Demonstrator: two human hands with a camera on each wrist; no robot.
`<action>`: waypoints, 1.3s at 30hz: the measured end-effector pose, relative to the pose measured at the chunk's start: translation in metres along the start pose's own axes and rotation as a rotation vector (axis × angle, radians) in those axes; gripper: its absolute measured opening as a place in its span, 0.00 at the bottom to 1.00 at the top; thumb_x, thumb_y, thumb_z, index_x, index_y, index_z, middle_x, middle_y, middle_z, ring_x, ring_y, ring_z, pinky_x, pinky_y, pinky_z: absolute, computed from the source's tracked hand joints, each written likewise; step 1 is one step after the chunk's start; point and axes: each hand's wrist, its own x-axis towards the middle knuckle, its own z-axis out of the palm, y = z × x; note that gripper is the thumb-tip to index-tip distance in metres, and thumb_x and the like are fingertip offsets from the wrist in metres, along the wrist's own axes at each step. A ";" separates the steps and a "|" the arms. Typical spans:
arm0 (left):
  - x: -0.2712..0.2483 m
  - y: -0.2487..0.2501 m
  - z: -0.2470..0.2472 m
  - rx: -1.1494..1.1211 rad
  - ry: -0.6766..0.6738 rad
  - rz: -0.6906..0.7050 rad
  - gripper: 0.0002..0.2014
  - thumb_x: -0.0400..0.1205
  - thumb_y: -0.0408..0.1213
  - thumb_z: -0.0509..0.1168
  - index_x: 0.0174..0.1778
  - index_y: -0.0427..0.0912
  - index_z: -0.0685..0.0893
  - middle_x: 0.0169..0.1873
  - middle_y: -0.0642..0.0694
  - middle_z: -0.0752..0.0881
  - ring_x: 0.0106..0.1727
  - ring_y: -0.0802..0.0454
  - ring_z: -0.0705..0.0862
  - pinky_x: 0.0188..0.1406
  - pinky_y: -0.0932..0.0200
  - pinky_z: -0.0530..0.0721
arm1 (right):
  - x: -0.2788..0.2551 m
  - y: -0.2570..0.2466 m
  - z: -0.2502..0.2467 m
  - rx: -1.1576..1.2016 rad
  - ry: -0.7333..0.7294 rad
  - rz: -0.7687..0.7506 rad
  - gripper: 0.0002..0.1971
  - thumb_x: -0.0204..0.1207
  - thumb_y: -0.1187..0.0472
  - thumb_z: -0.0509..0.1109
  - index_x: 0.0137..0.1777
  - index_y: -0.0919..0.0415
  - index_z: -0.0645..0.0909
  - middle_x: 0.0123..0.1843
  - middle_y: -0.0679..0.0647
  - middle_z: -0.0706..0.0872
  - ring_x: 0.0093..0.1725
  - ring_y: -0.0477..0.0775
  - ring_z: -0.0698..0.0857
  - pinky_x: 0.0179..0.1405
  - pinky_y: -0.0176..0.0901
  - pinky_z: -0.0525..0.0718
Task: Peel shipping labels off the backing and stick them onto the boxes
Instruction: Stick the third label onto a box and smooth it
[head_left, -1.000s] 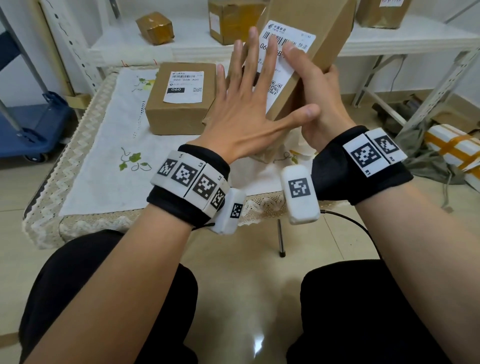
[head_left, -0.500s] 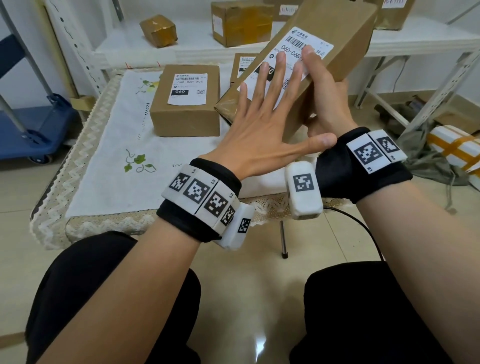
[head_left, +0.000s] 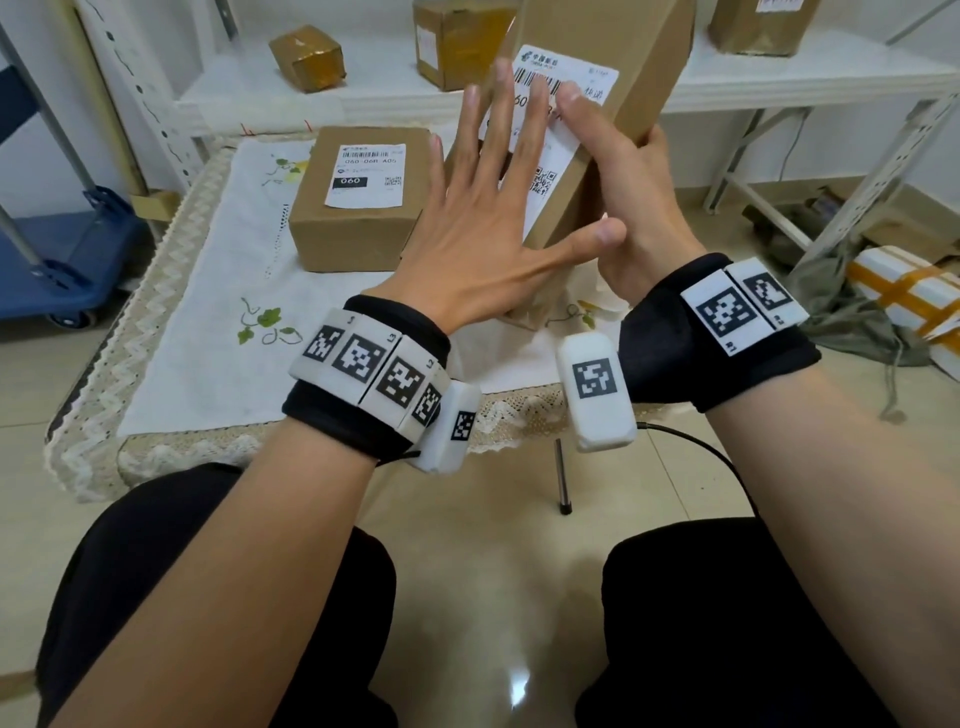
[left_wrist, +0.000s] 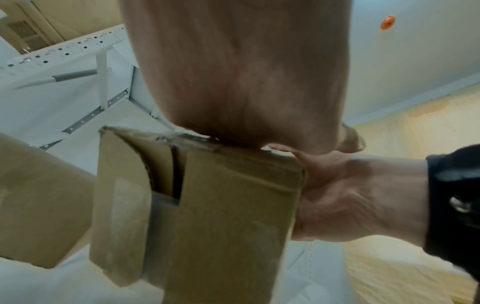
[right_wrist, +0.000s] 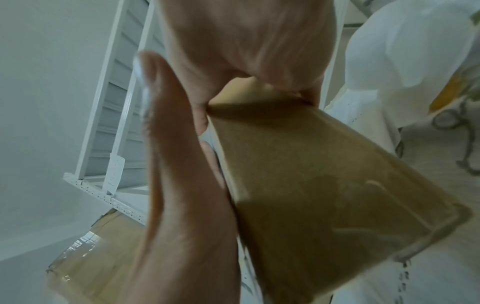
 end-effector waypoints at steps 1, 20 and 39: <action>0.000 -0.001 0.001 0.004 -0.009 -0.001 0.57 0.75 0.79 0.45 0.90 0.44 0.35 0.89 0.39 0.32 0.89 0.39 0.31 0.86 0.29 0.33 | 0.000 0.000 -0.002 0.003 0.002 -0.018 0.56 0.47 0.34 0.88 0.77 0.51 0.70 0.73 0.56 0.81 0.66 0.54 0.88 0.64 0.54 0.89; 0.002 -0.005 -0.005 0.024 0.033 0.034 0.57 0.76 0.79 0.46 0.91 0.42 0.37 0.89 0.37 0.33 0.89 0.38 0.32 0.84 0.34 0.29 | -0.003 -0.004 -0.007 -0.090 -0.100 0.009 0.53 0.56 0.30 0.86 0.78 0.55 0.71 0.64 0.52 0.92 0.62 0.53 0.92 0.67 0.56 0.88; -0.008 0.004 0.003 0.074 -0.051 0.103 0.57 0.76 0.79 0.45 0.90 0.43 0.36 0.89 0.38 0.32 0.89 0.40 0.30 0.84 0.35 0.28 | -0.007 -0.017 -0.018 0.011 -0.044 -0.022 0.35 0.78 0.39 0.77 0.78 0.56 0.73 0.61 0.48 0.93 0.48 0.40 0.94 0.30 0.32 0.88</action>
